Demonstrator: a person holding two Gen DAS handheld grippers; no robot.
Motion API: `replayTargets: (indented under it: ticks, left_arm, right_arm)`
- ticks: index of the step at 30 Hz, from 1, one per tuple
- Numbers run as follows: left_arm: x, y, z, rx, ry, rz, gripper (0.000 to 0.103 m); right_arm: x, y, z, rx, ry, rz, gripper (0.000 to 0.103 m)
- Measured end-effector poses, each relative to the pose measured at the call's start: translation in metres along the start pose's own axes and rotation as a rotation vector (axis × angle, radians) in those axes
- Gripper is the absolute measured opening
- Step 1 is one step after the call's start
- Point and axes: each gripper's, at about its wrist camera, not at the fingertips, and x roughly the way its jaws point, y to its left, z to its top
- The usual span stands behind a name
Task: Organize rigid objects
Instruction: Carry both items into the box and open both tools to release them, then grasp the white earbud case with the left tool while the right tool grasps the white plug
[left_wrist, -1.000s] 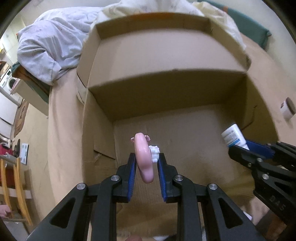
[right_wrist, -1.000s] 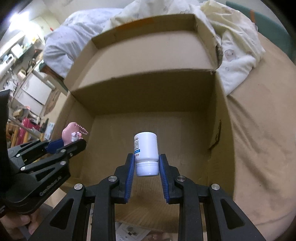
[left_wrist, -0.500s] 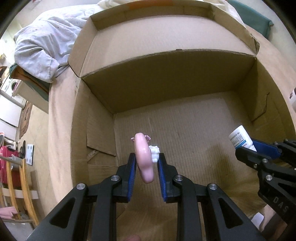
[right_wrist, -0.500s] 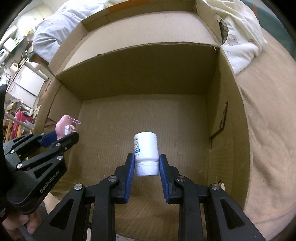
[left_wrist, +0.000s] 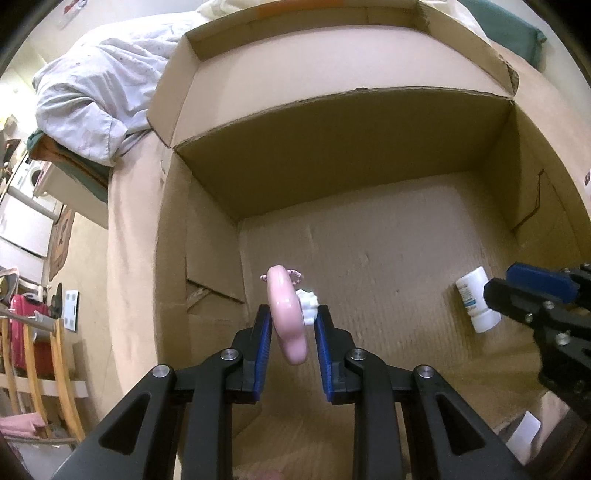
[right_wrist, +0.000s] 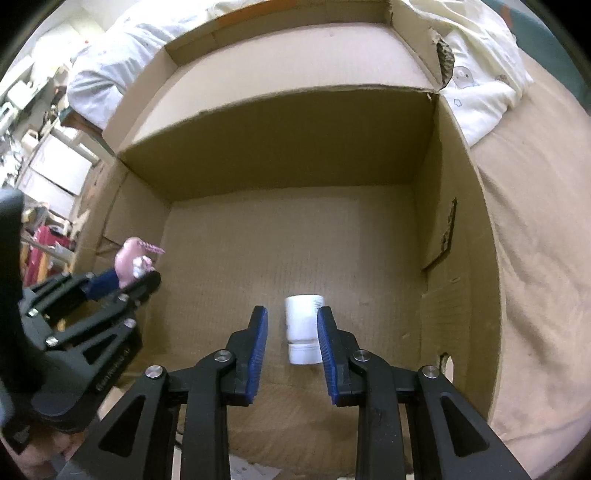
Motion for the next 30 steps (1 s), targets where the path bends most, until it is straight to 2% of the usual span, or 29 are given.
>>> replayTargets:
  ticks: [1, 2, 3, 4, 5, 7, 10, 12, 14, 15, 16, 22, 30]
  left_arm:
    - [-0.002, 0.001, -0.001, -0.001, -0.003, -0.004, 0.030]
    - [-0.004, 0.001, -0.001, -0.005, -0.005, -0.011, 0.046]
    - [-0.008, 0.002, -0.002, -0.016, -0.011, -0.025, 0.054]
    - [-0.013, 0.004, -0.003, -0.024, -0.020, -0.035, 0.065]
    - [-0.017, 0.004, -0.003, -0.025, -0.034, -0.042, 0.066]
    - [-0.026, 0.004, -0.004, -0.020, -0.059, -0.036, 0.069]
    - [-0.039, 0.008, -0.005, -0.036, -0.095, -0.052, 0.086]
    - [-0.047, 0.012, -0.005, -0.049, -0.119, -0.061, 0.087]
    - [-0.055, 0.016, -0.006, -0.055, -0.141, -0.071, 0.087]
    - [-0.060, 0.018, -0.007, -0.061, -0.151, -0.085, 0.087]
    - [-0.064, 0.021, -0.008, -0.066, -0.157, -0.092, 0.087]
    - [-0.086, 0.040, -0.024, -0.126, -0.189, -0.106, 0.088]
    - [-0.087, 0.070, -0.061, -0.207, -0.162, -0.070, 0.088]
  right_arm:
    - [-0.004, 0.001, 0.000, -0.001, -0.010, 0.008, 0.032]
    - [-0.008, 0.002, 0.001, -0.005, -0.023, 0.010, 0.033]
    - [-0.012, 0.003, 0.001, -0.011, -0.036, 0.007, 0.041]
    - [-0.016, 0.004, 0.001, -0.017, -0.051, -0.003, 0.057]
    - [-0.021, 0.004, 0.000, -0.020, -0.064, -0.009, 0.062]
    - [-0.029, 0.003, 0.001, -0.015, -0.090, -0.005, 0.063]
    - [-0.038, 0.000, 0.000, 0.000, -0.106, 0.011, 0.071]
    - [-0.042, -0.003, 0.000, 0.020, -0.116, 0.024, 0.078]
    - [-0.048, -0.006, 0.000, 0.043, -0.125, 0.034, 0.089]
    - [-0.051, -0.006, 0.000, 0.051, -0.129, 0.036, 0.098]
    - [-0.055, -0.007, -0.001, 0.059, -0.136, 0.040, 0.099]
    - [-0.073, 0.000, -0.005, 0.055, -0.171, 0.023, 0.100]
    - [-0.098, -0.005, -0.031, 0.037, -0.177, 0.011, 0.100]
